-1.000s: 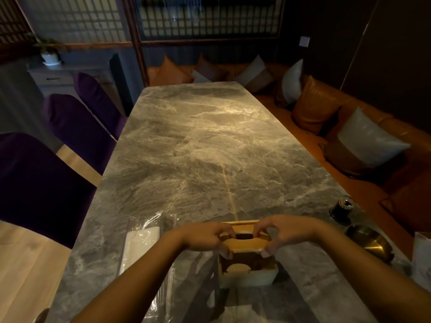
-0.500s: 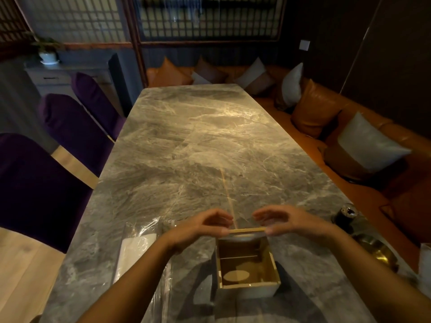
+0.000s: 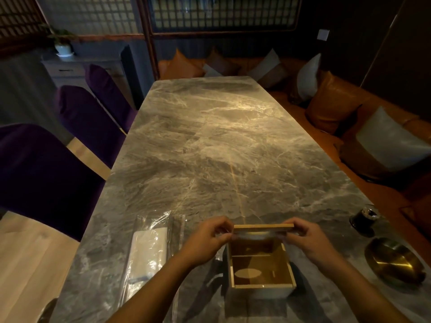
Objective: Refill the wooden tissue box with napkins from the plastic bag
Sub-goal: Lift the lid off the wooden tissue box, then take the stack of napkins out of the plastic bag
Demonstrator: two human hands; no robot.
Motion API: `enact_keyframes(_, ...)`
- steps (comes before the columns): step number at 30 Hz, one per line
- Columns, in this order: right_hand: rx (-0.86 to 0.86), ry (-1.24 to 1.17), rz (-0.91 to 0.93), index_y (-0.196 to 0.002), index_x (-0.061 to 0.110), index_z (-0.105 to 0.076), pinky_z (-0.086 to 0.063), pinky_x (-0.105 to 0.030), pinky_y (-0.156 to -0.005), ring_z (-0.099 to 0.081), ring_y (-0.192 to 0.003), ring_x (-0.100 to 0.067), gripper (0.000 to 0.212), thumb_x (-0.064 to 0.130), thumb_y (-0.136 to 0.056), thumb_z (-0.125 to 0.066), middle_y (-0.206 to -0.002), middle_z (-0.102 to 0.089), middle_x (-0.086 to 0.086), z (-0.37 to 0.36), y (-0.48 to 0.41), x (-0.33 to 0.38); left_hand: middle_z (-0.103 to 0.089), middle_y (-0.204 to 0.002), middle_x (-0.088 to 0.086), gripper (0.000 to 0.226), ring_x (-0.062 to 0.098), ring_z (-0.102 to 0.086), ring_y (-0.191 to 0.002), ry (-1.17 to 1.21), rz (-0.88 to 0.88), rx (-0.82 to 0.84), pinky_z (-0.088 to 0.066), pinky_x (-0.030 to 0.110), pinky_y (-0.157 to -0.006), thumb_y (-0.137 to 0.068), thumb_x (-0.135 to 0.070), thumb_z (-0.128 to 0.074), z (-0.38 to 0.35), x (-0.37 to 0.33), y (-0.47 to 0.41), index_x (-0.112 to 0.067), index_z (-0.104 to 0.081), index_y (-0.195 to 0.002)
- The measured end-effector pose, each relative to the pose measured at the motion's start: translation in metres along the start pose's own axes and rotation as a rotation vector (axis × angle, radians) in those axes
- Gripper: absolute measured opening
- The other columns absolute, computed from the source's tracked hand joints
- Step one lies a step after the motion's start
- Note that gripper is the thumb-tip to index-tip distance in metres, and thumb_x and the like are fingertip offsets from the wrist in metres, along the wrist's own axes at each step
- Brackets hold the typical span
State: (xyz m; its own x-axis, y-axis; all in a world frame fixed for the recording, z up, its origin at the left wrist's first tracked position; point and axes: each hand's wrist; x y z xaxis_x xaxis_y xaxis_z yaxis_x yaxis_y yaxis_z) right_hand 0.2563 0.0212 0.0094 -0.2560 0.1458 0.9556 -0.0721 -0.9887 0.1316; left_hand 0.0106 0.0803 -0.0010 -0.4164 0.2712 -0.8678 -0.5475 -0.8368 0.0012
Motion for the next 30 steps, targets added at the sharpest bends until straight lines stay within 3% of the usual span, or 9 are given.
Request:
enact_keyframes(7, -0.093, -0.098, -0.003, -0.081, 0.007, -0.061, -0.045, -0.010, -0.050, -0.059, -0.054, 0.003, 0.007, 0.003, -0.085, -0.057, -0.069, -0.060, -0.004, -0.015, -0.012, 0.003, -0.064, -0.098, 0.000, 0.010, 0.016, -0.061, -0.095, 0.113, 0.062, -0.048, -0.051, 0.034, -0.085, -0.091, -0.017, -0.052, -0.006, -0.004, -0.012, -0.022, -0.059, -0.096)
enact_keyframes(13, -0.182, -0.123, -0.005, -0.071, 0.008, -0.056, -0.041, -0.009, -0.043, -0.053, -0.043, 0.005, 0.015, 0.005, -0.085, -0.059, -0.062, -0.053, -0.004, -0.024, -0.020, 0.007, -0.059, -0.084, -0.005, 0.013, 0.012, -0.059, -0.081, 0.178, 0.147, -0.106, -0.047, 0.024, -0.072, -0.093, -0.018, -0.050, -0.010, -0.006, -0.021, -0.025, -0.055, -0.082)
enact_keyframes(18, -0.265, -0.099, -0.028, -0.068, 0.009, -0.055, -0.042, -0.020, -0.049, -0.050, -0.059, -0.015, 0.018, 0.010, -0.084, -0.062, -0.064, -0.054, -0.006, -0.030, -0.025, 0.007, -0.055, -0.076, -0.001, 0.022, 0.013, -0.054, -0.072, 0.296, 0.218, -0.103, -0.048, 0.027, -0.069, -0.093, -0.015, -0.050, -0.009, -0.007, -0.024, -0.021, -0.051, -0.072)
enact_keyframes(21, -0.280, -0.076, -0.052, -0.069, 0.010, -0.057, -0.039, -0.026, -0.054, -0.050, -0.061, -0.017, 0.017, 0.014, -0.084, -0.063, -0.066, -0.055, -0.006, -0.032, -0.026, 0.006, -0.056, -0.075, 0.001, 0.021, 0.015, -0.054, -0.071, 0.317, 0.246, -0.105, -0.047, 0.030, -0.069, -0.093, -0.015, -0.050, -0.009, -0.005, -0.025, -0.019, -0.051, -0.072)
enact_keyframes(30, -0.280, -0.019, -0.090, -0.080, 0.010, -0.059, -0.043, -0.025, -0.058, -0.057, -0.074, -0.019, 0.009, 0.016, -0.085, -0.061, -0.077, -0.060, -0.005, -0.034, -0.024, 0.013, -0.060, -0.081, -0.001, 0.012, 0.010, -0.057, -0.074, 0.303, 0.251, -0.143, -0.047, 0.018, -0.064, -0.092, -0.016, -0.050, -0.007, -0.008, -0.018, -0.017, -0.056, -0.082)
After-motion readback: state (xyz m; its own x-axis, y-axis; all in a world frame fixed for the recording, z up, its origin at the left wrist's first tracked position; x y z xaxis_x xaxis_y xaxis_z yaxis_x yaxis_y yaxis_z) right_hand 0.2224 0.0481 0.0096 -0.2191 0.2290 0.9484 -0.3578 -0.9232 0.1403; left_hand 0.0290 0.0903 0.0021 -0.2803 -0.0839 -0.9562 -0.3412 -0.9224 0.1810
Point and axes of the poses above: each hand's wrist, its own y-axis away from the middle knuckle, its own z-axis out of the back of the hand, x = y × z
